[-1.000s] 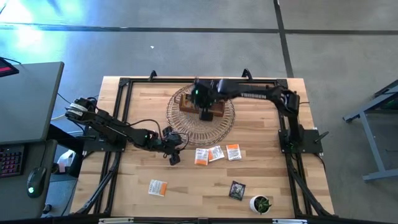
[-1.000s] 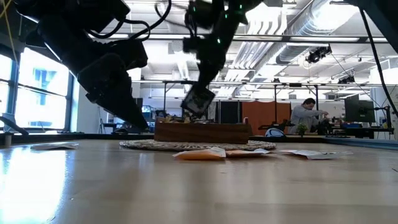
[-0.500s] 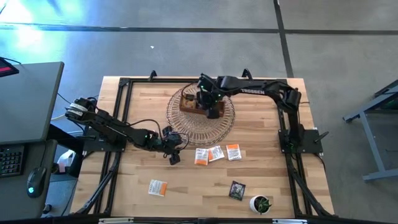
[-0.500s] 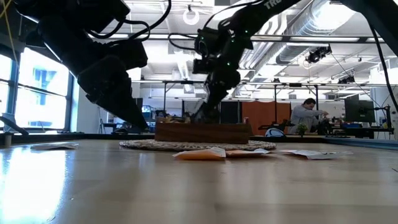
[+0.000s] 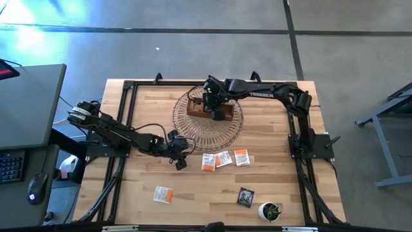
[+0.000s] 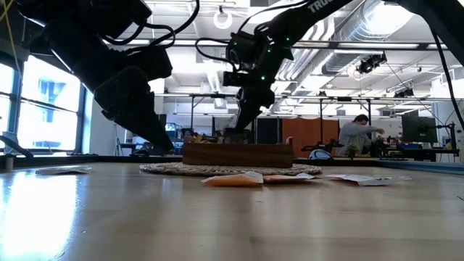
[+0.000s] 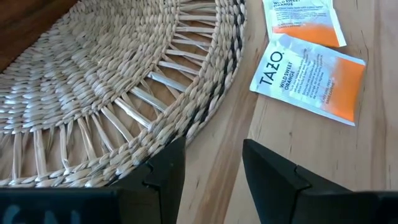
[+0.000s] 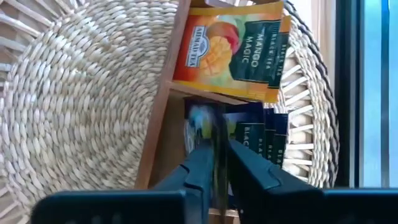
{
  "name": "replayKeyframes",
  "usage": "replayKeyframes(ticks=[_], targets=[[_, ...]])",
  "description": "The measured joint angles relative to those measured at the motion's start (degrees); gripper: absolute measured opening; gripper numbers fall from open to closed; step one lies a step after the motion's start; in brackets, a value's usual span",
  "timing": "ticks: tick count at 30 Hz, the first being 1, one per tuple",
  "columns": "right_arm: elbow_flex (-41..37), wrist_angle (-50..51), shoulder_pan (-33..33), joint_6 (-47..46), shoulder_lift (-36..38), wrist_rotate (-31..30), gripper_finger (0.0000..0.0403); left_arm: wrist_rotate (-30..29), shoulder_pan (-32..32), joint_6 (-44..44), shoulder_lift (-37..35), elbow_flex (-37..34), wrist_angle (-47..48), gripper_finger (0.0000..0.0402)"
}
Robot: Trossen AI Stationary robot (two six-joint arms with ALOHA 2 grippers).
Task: Pick & Place Tea
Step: Put the black tea bag into the middle section of the wooden organizer
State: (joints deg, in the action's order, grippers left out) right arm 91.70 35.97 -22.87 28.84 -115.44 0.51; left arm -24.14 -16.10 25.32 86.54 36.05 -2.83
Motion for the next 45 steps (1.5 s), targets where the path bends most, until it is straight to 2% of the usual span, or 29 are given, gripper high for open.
replayKeyframes(ticks=[4, 9, 15, 18, 20, 23, 25, 27, 29, 36, 38, 42, 45], targets=[[0.00, -0.71, 0.04, -0.07, 0.00, -0.90, 0.0085, 0.00, 0.00, 0.00, 0.00, 0.00, 0.00, 0.0158], [0.00, -4.54, 0.19, -0.13, 0.02, -8.13, 0.0113, 0.00, 0.00, 0.00, 0.00, 0.00, 0.00, 0.0158], [1.20, -2.87, 2.33, -0.32, 2.39, -16.93, 0.0115, 0.02, 0.00, 0.00, 0.00, 0.00, -0.02, 0.0158], [2.73, 0.98, 4.78, -4.13, 5.39, -18.04, 0.0108, 0.02, 0.00, 0.00, 0.00, 0.00, -0.13, 0.0158], [3.36, 3.50, 6.80, -10.13, 7.81, -15.04, 0.0101, 0.02, 0.00, 0.00, 0.00, 0.00, -0.11, 0.0158], [3.53, 8.72, 10.62, -17.45, 11.65, -4.98, 0.0091, 0.04, 0.00, 0.00, 0.00, 0.00, -0.14, 0.0158], [3.58, 13.48, 14.46, -18.28, 13.14, 1.31, 0.0087, 0.28, 0.00, 0.02, 0.00, 0.00, -0.13, 0.0158], [3.10, 16.25, 19.42, -19.00, 13.35, 2.83, 0.0085, 1.12, -0.03, 0.04, 0.00, -0.01, -0.18, 0.0158], [2.02, 16.30, 24.68, -21.70, 13.04, 0.94, 0.0086, 1.83, -0.04, 0.22, 0.00, 0.00, -0.40, 0.0158], [-6.04, 9.46, 40.02, -34.66, 12.85, 0.09, 0.0096, 4.37, -0.04, 2.17, 0.00, 0.00, -2.05, 0.0158], [-10.25, 3.86, 43.18, -39.06, 12.81, 2.72, 0.0094, 5.41, -0.04, 2.27, 0.00, -0.02, -3.52, 0.0158], [-19.34, -9.04, 47.48, -49.89, 12.80, 12.45, 0.0084, 5.75, -0.04, 2.14, 0.02, -0.02, -6.33, 0.0158], [-23.35, -12.44, 49.26, -52.39, 12.79, 13.56, 0.0076, 5.73, -0.04, 2.07, 0.02, -0.01, -7.89, 0.0158]])
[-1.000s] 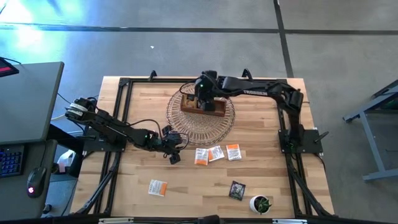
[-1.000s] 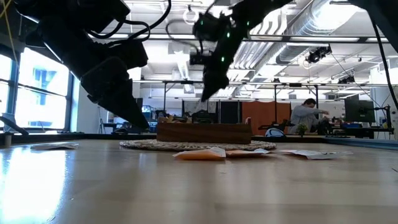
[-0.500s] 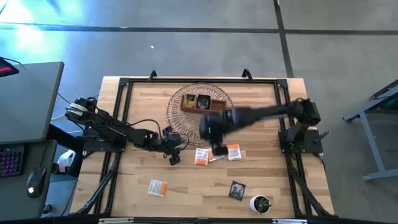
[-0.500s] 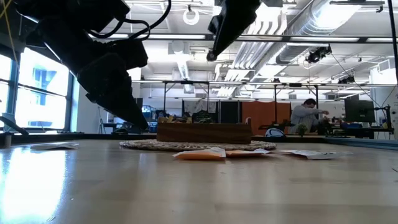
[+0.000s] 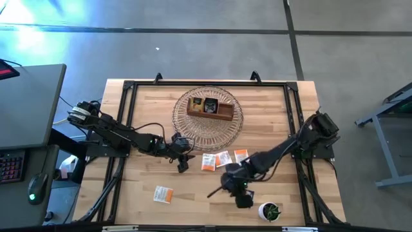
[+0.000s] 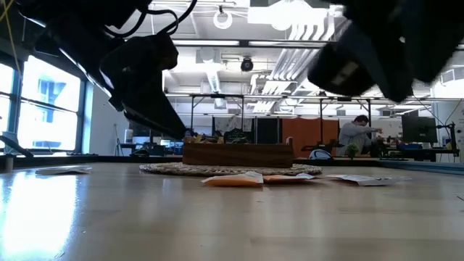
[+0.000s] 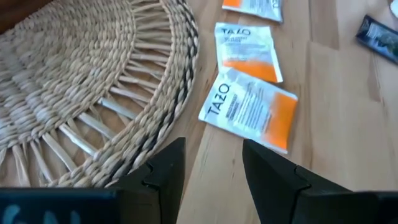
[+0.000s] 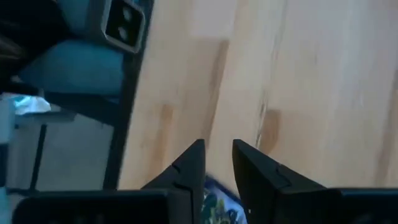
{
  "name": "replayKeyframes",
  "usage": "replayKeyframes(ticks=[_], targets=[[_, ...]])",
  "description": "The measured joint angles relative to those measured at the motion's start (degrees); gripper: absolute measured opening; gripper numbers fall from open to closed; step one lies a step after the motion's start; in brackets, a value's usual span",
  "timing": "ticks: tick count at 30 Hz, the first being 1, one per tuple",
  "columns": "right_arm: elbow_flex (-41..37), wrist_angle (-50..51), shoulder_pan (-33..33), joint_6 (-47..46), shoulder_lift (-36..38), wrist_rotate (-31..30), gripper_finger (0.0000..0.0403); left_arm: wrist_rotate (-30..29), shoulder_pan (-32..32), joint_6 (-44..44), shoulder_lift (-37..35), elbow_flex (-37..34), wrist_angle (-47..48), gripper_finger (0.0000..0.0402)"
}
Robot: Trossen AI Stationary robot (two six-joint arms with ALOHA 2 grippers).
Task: Pick & Place Tea
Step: Put the black tea bag into the middle section of the wooden organizer
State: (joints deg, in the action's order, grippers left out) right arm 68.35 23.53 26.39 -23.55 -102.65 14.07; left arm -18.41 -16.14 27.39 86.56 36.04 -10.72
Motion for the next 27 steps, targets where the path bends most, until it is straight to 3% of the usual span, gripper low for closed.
replayKeyframes(ticks=[7, 13, 19, 24, 27], targets=[[-3.75, 4.53, 2.66, 7.85, 0.00, -2.17, 0.0060, -0.15, 0.00, -0.01, 0.00, -0.01, -0.29, 0.0158], [-6.36, 4.56, 6.88, 22.76, 0.00, -3.43, 0.0063, -0.20, 0.00, -0.03, 0.00, 0.01, -0.28, 0.0158], [-11.59, -2.76, 8.46, 33.61, 0.00, -4.69, 0.0043, -1.31, 0.02, -0.08, 0.00, 0.01, -0.28, 0.0158], [-16.32, -9.61, 5.75, 37.74, 0.24, -4.07, 0.0006, -2.16, 0.02, -0.10, 0.00, 0.01, -0.26, 0.0158], [-18.17, -12.98, 3.36, 38.76, 0.28, -6.25, 0.0006, -2.17, 0.02, -0.08, 0.00, 0.01, -0.26, 0.0158]])
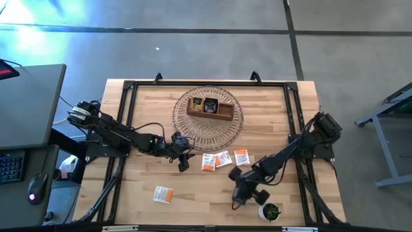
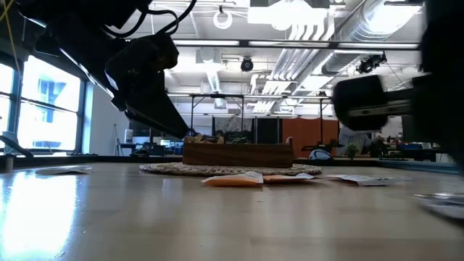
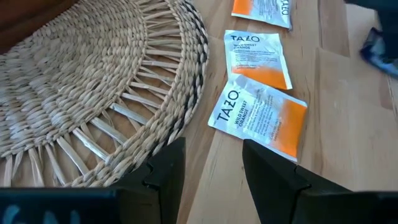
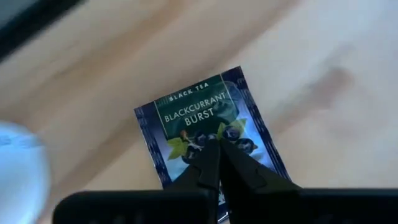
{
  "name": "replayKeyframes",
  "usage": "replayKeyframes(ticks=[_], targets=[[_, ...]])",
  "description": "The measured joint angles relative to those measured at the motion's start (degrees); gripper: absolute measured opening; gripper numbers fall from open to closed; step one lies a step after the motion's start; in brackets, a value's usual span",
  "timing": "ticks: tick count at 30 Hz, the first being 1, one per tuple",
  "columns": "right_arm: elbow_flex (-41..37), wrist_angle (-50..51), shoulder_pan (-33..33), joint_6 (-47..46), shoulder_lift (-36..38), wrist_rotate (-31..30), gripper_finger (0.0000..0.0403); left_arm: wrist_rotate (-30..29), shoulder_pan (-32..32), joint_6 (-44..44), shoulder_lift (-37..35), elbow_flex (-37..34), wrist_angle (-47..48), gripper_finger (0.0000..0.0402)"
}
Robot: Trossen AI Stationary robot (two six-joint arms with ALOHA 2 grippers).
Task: Pick & Place Tea
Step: Put the black tea bag into the middle section of the wooden organizer
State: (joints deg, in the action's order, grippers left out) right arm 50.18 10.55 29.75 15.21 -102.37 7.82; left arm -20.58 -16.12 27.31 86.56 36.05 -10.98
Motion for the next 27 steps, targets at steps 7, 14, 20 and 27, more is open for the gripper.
replayKeyframes(ticks=[7, 14, 20, 27], targets=[[-1.39, -9.67, -8.25, -11.58, -0.29, -11.81, 0.0003, -0.13, 0.00, 0.29, 0.00, 0.00, 0.00, 0.0158], [-1.36, -22.21, -13.12, -21.08, -0.42, -22.29, 0.0002, 0.18, 0.00, 9.03, 0.00, 0.00, -0.07, 0.0158], [1.17, -22.69, -12.45, -15.57, -0.17, -19.13, 0.0002, 7.40, -0.03, 14.29, 0.00, 0.00, -3.06, 0.0158], [4.71, -4.11, -9.78, -14.00, -0.04, -18.55, 0.0001, 13.20, -0.06, 14.97, 0.00, 0.04, -7.23, 0.0158]])
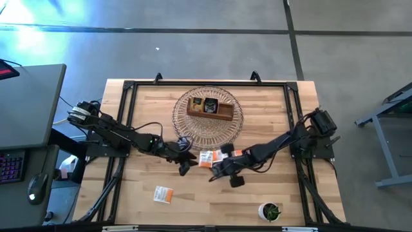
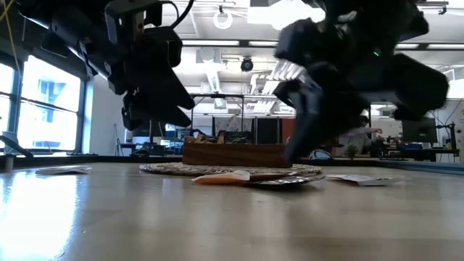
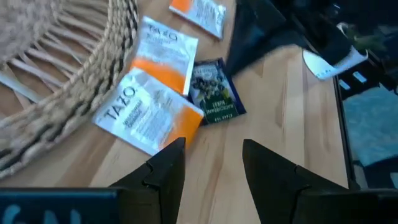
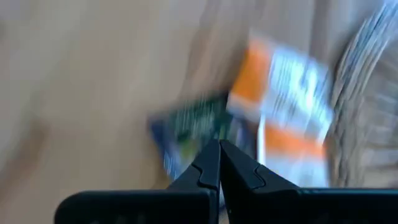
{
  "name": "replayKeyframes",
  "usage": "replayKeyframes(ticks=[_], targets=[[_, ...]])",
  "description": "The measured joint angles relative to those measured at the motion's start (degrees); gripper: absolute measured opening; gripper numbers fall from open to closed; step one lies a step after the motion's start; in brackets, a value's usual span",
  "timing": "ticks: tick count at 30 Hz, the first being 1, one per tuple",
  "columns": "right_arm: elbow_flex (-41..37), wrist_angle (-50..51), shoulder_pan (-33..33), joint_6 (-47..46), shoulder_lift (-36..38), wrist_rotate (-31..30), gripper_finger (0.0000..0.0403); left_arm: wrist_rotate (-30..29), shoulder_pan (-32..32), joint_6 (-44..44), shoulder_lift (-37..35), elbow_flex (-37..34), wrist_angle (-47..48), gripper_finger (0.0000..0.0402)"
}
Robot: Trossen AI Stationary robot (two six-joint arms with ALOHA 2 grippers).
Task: Pick & Place Tea
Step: Put the black tea bag into the middle section of the wooden organizer
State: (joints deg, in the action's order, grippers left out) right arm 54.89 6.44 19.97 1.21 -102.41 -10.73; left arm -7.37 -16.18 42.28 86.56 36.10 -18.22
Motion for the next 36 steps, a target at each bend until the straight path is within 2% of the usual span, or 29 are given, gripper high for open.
replayKeyframes(ticks=[3, 5, 10, 14, 17, 22, 27, 32, 36], targets=[[-0.20, 5.48, 1.11, -2.51, -0.10, -0.59, 0.0001, 0.46, -0.75, 0.02, 0.00, 0.00, 0.52, 0.0158], [-1.42, 4.75, 1.65, -2.78, -0.72, 0.38, 0.0001, -1.00, -1.32, 0.03, 0.00, 0.00, 0.44, 0.0158], [-2.69, -2.22, 2.55, -4.39, -3.91, 4.55, 0.0001, -2.52, -1.97, 0.03, 0.00, 0.00, 0.46, 0.0158], [-2.89, -10.16, 3.05, -7.77, -5.05, 10.88, 0.0001, -2.65, -1.87, 0.03, 0.00, 0.00, 0.56, 0.0158], [-3.10, -15.58, 3.36, -10.13, -5.40, 11.34, 0.0000, -2.54, -1.85, 0.83, 0.00, 0.00, 0.57, 0.0158], [-3.04, -17.96, 3.34, -12.27, -6.02, 7.74, 0.0000, 2.18, -2.27, 7.77, 0.00, 0.00, 0.70, 0.0158], [-2.89, -19.42, 3.42, -11.44, -8.74, 10.11, 0.0000, 2.78, -4.59, 20.78, 0.02, -0.02, 3.00, 0.0158], [-2.89, -19.95, 3.95, -11.30, -8.95, 8.64, 0.0000, -0.90, -8.38, 30.72, 0.83, -0.02, 4.77, 0.0158], [-2.85, -19.30, 4.60, -11.32, -9.39, 1.97, 0.0000, -3.33, -11.00, 36.82, 2.91, -0.09, 2.48, 0.0158]])
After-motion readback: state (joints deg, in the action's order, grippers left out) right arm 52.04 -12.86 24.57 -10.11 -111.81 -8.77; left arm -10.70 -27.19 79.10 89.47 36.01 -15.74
